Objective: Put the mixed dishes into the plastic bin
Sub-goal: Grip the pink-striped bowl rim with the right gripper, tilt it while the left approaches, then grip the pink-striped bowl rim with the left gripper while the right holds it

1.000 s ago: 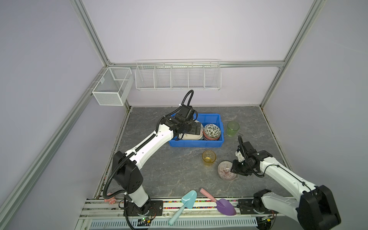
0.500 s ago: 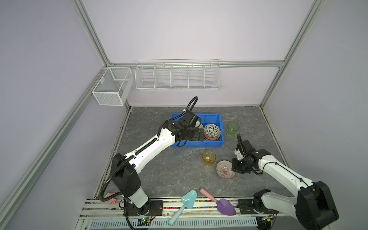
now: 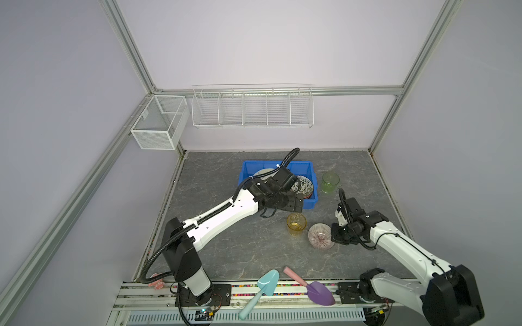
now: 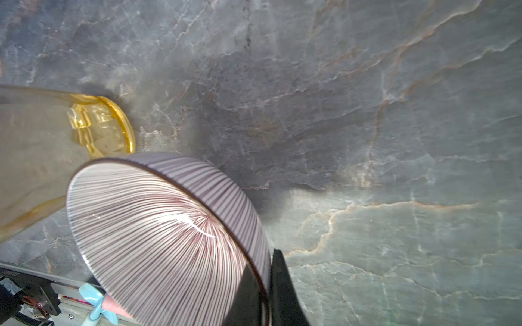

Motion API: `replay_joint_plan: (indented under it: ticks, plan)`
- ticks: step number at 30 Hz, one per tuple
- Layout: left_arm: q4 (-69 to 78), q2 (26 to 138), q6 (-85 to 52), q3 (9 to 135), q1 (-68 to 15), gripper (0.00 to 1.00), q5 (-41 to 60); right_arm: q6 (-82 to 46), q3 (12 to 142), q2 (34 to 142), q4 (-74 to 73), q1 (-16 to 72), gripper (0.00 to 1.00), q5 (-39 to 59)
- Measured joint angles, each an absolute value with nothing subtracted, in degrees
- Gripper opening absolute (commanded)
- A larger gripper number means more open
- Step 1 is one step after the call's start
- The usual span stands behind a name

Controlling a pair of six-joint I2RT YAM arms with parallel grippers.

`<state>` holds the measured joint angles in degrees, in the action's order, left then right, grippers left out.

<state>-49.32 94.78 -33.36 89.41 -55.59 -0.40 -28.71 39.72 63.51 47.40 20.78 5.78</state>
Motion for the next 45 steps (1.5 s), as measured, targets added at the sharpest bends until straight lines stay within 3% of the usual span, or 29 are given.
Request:
replay_joint_plan:
  ticks: [13,27,34,45]
  plan:
    - [-54.0,104.7,-35.0,100.6,-62.7,0.93,-0.1,-27.4,48.2,56.4,57.0,20.8,0.07,5.4]
    - [-57.5,111.2,-34.0,105.0,-64.7,0.60,1.2,-24.9,55.3,56.1,63.2,20.8,0.07,5.4]
    - [-57.2,111.9,-33.3,105.9,-64.9,0.38,2.3,-24.6,56.3,56.1,63.7,20.8,0.07,5.4]
    - [-56.9,113.6,-32.6,106.6,-65.2,0.25,3.7,-24.5,56.3,57.3,63.7,20.8,0.07,5.3]
